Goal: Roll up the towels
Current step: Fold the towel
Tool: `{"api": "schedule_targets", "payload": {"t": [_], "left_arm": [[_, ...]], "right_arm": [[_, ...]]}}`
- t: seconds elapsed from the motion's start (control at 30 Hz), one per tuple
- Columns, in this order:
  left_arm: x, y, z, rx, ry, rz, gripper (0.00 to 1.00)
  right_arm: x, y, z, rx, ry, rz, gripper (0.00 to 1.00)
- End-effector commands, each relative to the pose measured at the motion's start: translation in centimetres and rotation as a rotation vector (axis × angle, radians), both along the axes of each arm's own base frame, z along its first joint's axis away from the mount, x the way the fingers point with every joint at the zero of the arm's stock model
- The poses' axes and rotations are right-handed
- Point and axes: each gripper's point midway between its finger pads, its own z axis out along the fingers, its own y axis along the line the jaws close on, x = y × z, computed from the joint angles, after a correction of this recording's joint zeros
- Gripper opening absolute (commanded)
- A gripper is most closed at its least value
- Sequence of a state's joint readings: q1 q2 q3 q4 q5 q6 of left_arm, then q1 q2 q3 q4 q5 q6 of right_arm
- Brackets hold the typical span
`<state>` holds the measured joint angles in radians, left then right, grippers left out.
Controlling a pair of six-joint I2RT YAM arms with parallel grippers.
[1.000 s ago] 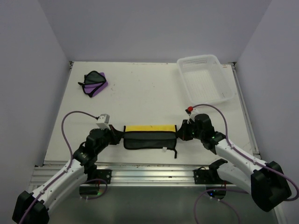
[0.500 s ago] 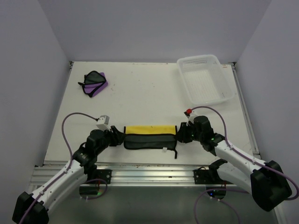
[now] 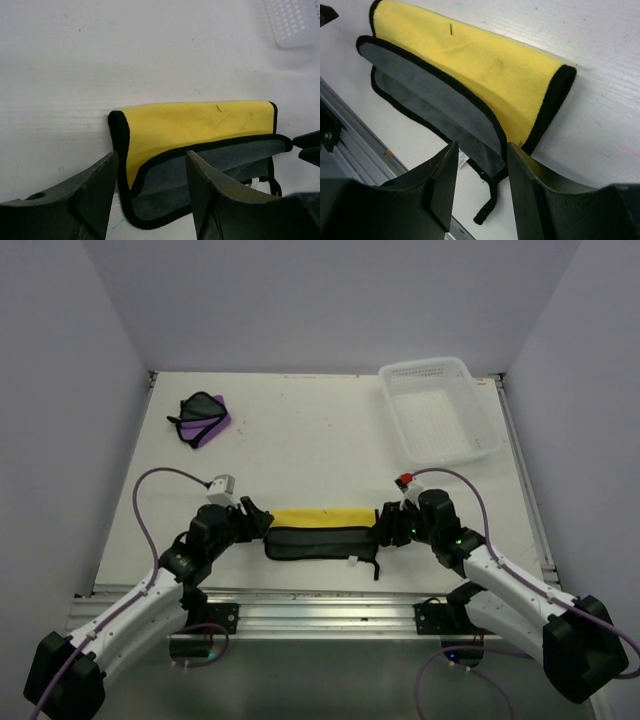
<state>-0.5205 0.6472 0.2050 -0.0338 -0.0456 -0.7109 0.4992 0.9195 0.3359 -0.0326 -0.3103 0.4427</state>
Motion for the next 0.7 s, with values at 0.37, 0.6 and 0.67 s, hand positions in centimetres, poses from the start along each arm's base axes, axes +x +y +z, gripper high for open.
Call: {"api": "schedule_targets", "payload": {"t": [0.37,0.6,0.67], "left_arm": [[5.9,-5.9,5.4,-0.015,-0.151,-0.169,0.04],[6.2,-8.0,4.8,-0.022,-0.136,-0.247,0.00],[6.0,-8.6,4.8,-0.025,-0.132,-0.270,0.00]], "right_arm": [[1.0,2.4,4.7,0.103,-0.100,0.081,0.17],[4.3,0.3,4.2,-0.051,-0.075,-0.090,0.19],[5.0,0.8,4.2,-0.023,-0.077,-0.112,0.14]]}}
